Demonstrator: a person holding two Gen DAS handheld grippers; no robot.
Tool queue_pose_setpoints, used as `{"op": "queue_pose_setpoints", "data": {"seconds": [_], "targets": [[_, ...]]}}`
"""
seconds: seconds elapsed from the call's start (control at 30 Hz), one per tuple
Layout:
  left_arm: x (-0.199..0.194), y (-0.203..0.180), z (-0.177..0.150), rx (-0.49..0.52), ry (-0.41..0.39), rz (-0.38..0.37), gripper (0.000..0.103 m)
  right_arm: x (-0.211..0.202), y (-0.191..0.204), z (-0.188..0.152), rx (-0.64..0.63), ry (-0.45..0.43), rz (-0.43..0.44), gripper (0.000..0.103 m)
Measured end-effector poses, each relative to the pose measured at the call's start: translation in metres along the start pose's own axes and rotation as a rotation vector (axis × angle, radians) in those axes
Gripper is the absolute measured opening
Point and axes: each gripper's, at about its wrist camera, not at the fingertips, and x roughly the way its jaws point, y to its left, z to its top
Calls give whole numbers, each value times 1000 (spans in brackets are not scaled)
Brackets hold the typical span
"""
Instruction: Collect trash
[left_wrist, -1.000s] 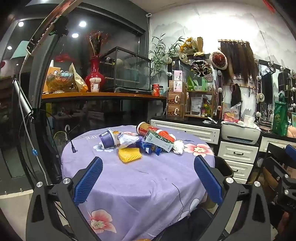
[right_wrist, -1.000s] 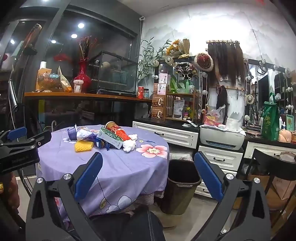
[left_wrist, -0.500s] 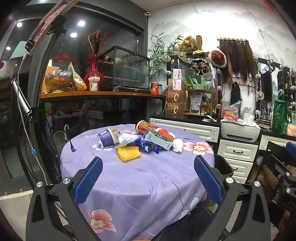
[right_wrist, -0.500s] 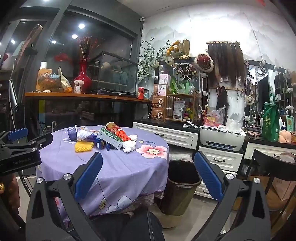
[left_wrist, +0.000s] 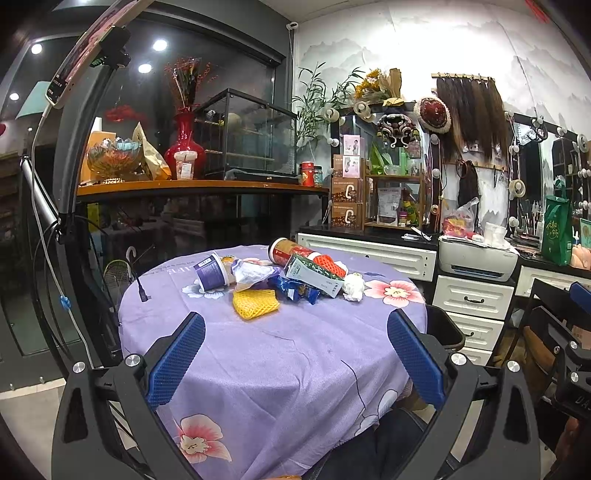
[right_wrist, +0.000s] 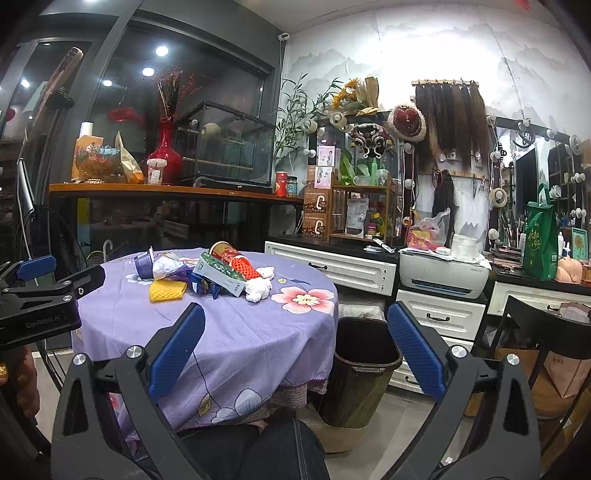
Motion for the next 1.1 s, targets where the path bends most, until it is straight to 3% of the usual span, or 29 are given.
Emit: {"op": "queue_pose_setpoints", "data": {"seconds": [1.1], "targets": [[-1, -1, 1, -2, 3, -3, 98, -1, 2, 1, -3, 5, 4, 98]]}}
